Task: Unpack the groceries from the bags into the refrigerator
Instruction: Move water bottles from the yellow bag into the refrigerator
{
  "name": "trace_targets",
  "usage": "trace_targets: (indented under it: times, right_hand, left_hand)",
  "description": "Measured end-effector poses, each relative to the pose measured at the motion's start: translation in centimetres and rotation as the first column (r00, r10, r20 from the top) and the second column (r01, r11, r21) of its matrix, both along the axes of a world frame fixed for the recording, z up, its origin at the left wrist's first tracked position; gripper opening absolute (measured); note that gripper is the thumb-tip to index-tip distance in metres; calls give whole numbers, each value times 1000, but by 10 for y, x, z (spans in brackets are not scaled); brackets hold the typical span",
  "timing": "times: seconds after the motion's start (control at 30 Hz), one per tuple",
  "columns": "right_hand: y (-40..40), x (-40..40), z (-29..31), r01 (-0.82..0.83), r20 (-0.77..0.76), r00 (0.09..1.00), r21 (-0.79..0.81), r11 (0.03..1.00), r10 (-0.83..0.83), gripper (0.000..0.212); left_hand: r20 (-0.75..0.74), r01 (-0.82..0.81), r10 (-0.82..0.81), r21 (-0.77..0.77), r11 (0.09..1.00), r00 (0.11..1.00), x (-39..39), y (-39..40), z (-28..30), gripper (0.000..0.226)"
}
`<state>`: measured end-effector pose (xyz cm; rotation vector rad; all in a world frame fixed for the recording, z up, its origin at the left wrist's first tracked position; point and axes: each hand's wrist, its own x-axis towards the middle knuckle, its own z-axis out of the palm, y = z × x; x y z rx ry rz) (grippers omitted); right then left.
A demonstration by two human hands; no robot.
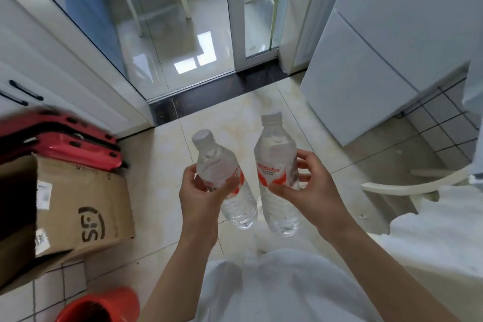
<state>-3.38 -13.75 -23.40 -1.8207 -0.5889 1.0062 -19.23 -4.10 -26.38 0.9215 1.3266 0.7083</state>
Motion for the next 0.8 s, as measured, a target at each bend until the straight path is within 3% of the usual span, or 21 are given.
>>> trace_targets:
  times: [0.47,0.8]
  right_hand:
    - [152,140,12,122,165,977,97,988,-137,72]
    - [263,218,11,347,229,901,131,929,-369,70]
  left_hand:
    - [51,113,-119,105,988,992,165,170,23,63]
    - [30,438,-450,179,881,893,273,315,29,65]
